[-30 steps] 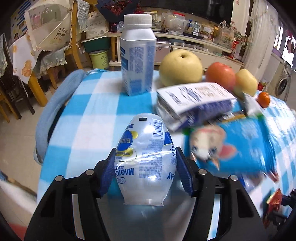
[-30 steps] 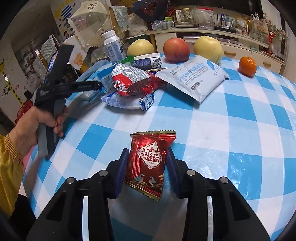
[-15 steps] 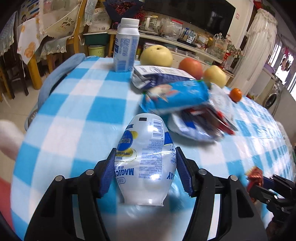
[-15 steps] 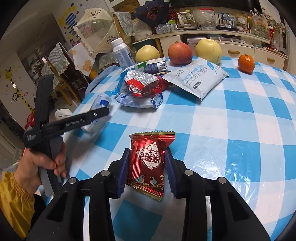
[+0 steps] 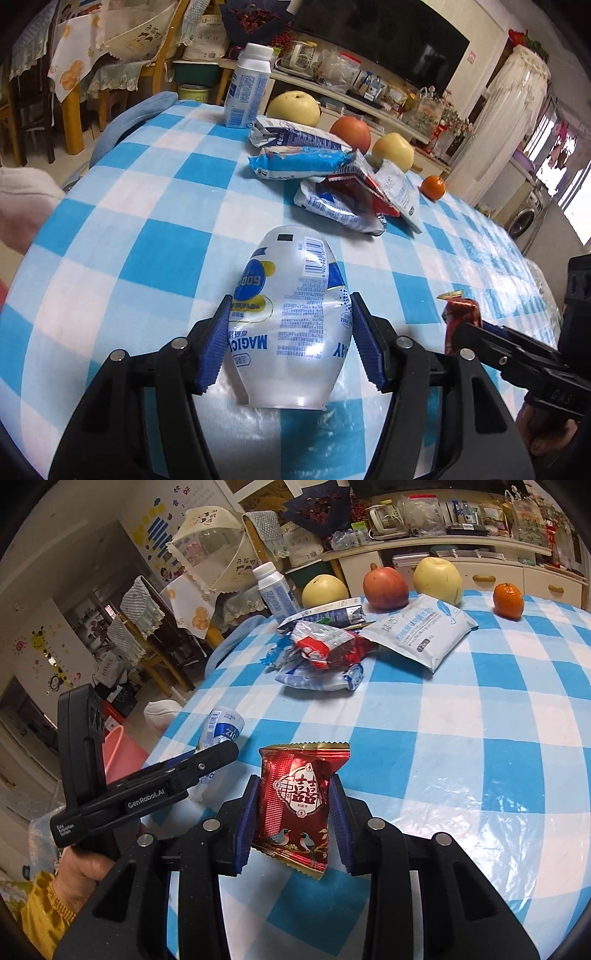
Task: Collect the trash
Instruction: 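Carry both items to the pink bin and open both grippers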
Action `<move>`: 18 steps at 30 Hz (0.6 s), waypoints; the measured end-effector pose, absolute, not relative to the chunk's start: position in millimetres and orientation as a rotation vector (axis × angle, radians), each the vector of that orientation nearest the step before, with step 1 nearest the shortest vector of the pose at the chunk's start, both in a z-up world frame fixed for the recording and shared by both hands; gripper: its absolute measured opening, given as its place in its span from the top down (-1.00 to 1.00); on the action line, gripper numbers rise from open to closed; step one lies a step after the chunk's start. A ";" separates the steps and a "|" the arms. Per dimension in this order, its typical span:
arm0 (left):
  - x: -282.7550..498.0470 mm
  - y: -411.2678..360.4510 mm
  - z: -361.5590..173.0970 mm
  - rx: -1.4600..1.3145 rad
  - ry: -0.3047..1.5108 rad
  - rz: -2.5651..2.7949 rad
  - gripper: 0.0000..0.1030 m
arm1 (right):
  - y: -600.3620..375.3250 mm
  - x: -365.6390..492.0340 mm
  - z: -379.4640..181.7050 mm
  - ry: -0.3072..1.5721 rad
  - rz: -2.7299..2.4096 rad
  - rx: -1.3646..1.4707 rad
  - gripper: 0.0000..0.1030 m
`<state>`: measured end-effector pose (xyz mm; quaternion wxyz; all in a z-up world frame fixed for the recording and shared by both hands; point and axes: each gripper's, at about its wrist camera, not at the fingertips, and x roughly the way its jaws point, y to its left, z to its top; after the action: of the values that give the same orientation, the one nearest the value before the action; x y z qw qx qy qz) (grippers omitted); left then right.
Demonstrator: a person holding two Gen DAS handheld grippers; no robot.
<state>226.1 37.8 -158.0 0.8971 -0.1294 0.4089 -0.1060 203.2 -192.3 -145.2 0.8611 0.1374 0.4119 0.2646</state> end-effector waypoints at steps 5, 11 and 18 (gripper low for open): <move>213.9 52.2 -143.3 -0.305 0.808 -0.223 -0.21 | -178.5 193.7 -136.5 0.867 0.610 0.341 0.26; 201.7 81.8 -122.0 -0.330 0.751 -0.172 -0.21 | -147.8 179.6 -122.7 0.861 0.654 0.330 0.26; 187.6 128.6 -95.6 -0.332 0.703 -0.048 -0.21 | -94.7 166.2 -108.0 0.870 0.727 0.292 0.26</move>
<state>187.6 128.6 -95.6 0.9251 -0.1619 0.3428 -0.0235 166.2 -94.7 -108.0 0.8336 0.1378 0.4105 0.3431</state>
